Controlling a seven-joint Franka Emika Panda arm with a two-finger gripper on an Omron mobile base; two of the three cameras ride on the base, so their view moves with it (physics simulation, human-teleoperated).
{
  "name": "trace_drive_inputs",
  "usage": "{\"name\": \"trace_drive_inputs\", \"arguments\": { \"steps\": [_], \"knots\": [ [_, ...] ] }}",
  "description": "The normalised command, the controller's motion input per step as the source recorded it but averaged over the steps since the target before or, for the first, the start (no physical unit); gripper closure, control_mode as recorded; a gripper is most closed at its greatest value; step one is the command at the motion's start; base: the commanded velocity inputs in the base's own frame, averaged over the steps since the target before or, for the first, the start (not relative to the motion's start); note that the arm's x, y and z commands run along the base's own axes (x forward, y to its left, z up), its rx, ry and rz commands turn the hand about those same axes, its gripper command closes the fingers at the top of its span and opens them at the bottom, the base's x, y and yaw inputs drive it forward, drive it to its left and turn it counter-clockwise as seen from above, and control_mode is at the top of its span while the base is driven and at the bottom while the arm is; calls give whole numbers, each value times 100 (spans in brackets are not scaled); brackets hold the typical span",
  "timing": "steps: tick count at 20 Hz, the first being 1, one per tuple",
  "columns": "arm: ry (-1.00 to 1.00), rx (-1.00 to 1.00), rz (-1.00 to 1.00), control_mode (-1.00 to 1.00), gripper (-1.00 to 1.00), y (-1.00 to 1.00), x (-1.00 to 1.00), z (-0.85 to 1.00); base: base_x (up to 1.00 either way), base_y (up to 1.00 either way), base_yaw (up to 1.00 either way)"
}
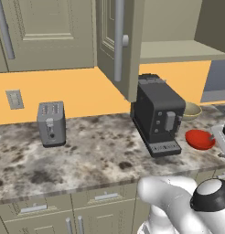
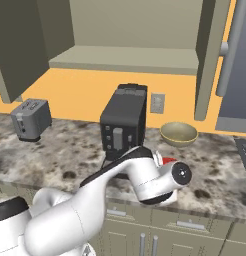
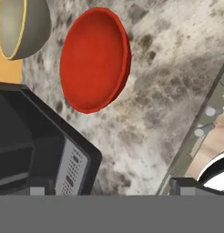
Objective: Pick up the bowls on the counter and stack them on top of one another in the open cabinet. Place the smaller bowl on top of the larger bowl.
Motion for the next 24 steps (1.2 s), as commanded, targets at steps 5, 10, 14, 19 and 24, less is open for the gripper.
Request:
{"name": "trace_drive_inputs", "arguments": {
  "steps": [5,10,14,19,24],
  "knots": [
    [2,1,-9,-100,-100,-26,26,-13,0,0,0],
    [0,2,-8,-100,-100,-20,26,-27,0,0,0],
    [0,4,-6,-100,-100,-14,28,-25,0,0,0],
    [3,4,-6,-100,-100,-19,35,-17,0,0,0],
    [0,2,-3,-100,-100,-19,12,-16,0,0,0]
  ]
}}
